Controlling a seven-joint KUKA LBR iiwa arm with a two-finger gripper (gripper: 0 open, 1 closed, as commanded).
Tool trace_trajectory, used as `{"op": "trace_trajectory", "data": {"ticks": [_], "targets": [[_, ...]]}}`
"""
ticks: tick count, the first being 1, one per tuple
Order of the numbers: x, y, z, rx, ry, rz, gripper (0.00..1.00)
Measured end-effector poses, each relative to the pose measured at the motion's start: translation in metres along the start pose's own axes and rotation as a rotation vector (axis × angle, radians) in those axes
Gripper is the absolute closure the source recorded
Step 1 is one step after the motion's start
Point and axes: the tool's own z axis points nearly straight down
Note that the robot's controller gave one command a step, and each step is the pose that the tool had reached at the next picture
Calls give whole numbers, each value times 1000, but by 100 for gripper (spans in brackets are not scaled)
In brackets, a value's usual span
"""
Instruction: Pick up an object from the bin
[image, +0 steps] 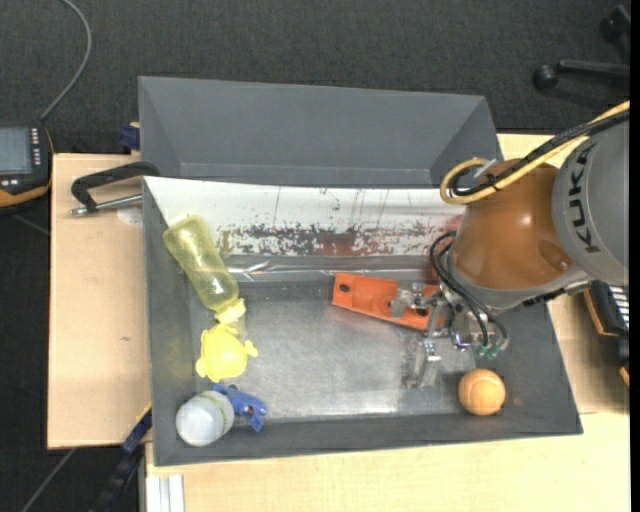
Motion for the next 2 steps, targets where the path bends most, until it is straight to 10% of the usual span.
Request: {"op": "trace_trajectory", "data": {"ticks": [2], "targets": [[-35,-3,38,0,-13,-60,0]]}}
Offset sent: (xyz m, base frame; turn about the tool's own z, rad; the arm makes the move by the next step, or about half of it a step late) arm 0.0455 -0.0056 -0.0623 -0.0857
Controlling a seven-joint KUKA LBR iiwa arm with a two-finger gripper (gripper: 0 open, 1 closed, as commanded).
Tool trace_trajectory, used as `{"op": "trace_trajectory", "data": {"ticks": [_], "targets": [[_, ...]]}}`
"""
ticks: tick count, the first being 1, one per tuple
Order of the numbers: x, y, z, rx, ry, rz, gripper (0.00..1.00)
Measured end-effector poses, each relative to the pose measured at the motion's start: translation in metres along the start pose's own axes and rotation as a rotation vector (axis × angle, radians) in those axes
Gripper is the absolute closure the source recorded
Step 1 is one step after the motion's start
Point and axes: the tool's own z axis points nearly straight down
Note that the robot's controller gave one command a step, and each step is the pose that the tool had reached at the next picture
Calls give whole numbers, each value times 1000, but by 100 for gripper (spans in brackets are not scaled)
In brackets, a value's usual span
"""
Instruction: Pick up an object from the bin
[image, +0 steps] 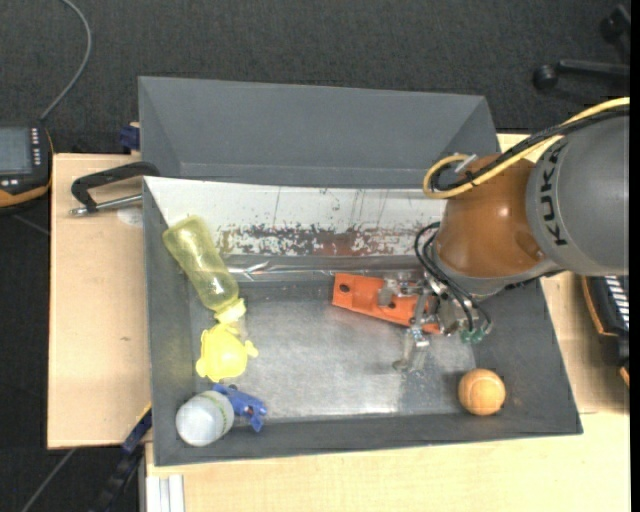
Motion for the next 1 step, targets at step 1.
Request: {"op": "trace_trajectory", "data": {"ticks": [1], "targets": [[-31,12,23,-1,-1,32,100]]}}
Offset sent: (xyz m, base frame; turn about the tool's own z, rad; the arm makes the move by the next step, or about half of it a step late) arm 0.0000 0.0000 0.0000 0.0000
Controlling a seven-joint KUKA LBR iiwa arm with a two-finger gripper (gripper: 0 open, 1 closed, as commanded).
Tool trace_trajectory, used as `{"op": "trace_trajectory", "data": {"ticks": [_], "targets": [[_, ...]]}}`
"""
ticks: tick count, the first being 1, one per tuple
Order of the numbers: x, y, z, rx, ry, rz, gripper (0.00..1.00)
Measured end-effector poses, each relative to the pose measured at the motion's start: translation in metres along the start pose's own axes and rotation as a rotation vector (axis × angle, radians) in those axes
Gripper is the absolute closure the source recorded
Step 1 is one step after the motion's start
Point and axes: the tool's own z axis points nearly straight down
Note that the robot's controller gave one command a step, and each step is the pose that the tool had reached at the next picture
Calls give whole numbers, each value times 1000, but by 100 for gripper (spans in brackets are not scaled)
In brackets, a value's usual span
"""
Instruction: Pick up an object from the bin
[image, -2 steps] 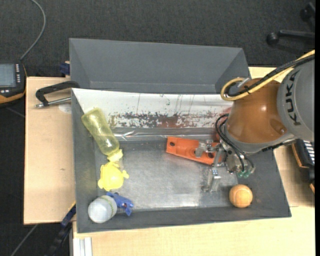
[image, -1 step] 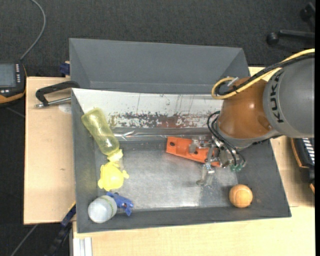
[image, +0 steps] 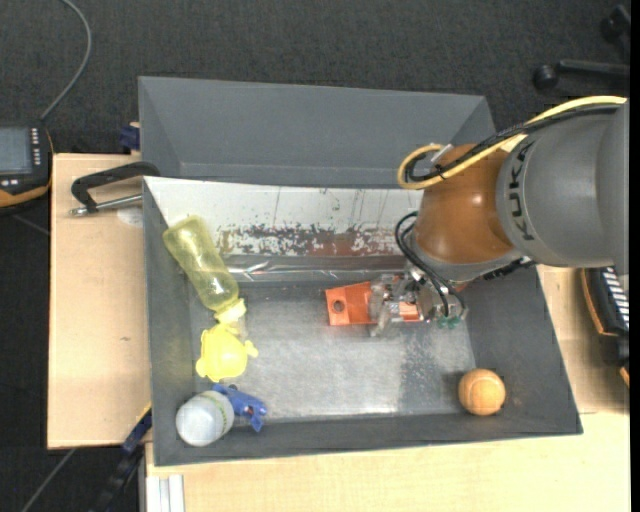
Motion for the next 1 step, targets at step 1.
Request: {"op": "trace_trajectory", "data": {"ticks": [1], "targets": [[0,0,0,0,0,0,100]]}}
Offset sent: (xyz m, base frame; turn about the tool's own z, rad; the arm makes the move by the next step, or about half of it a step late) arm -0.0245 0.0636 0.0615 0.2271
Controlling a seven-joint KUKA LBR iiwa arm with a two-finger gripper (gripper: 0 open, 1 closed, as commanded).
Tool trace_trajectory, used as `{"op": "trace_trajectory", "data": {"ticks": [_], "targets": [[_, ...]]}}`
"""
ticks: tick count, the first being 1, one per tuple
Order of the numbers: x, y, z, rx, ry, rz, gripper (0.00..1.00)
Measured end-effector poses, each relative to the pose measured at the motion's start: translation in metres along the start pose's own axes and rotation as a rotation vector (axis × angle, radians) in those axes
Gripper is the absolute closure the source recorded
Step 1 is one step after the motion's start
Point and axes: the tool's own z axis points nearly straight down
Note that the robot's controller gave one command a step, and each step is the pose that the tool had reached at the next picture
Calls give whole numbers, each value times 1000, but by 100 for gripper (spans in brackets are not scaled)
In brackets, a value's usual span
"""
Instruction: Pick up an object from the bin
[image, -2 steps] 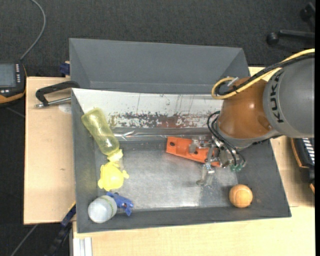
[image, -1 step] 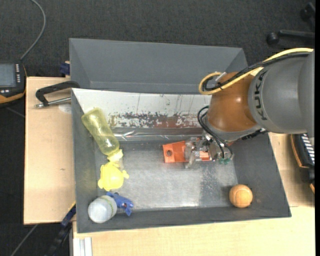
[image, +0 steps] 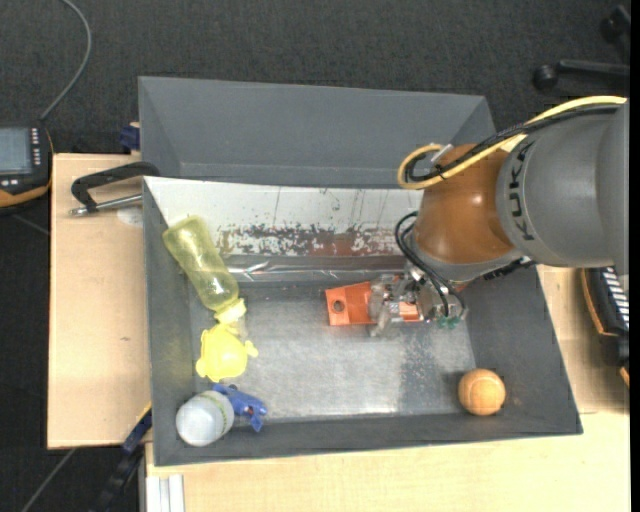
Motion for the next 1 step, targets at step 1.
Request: {"op": "trace_trajectory", "data": {"ticks": [1], "targets": [[12,26,-27,2,4,121,100]]}}
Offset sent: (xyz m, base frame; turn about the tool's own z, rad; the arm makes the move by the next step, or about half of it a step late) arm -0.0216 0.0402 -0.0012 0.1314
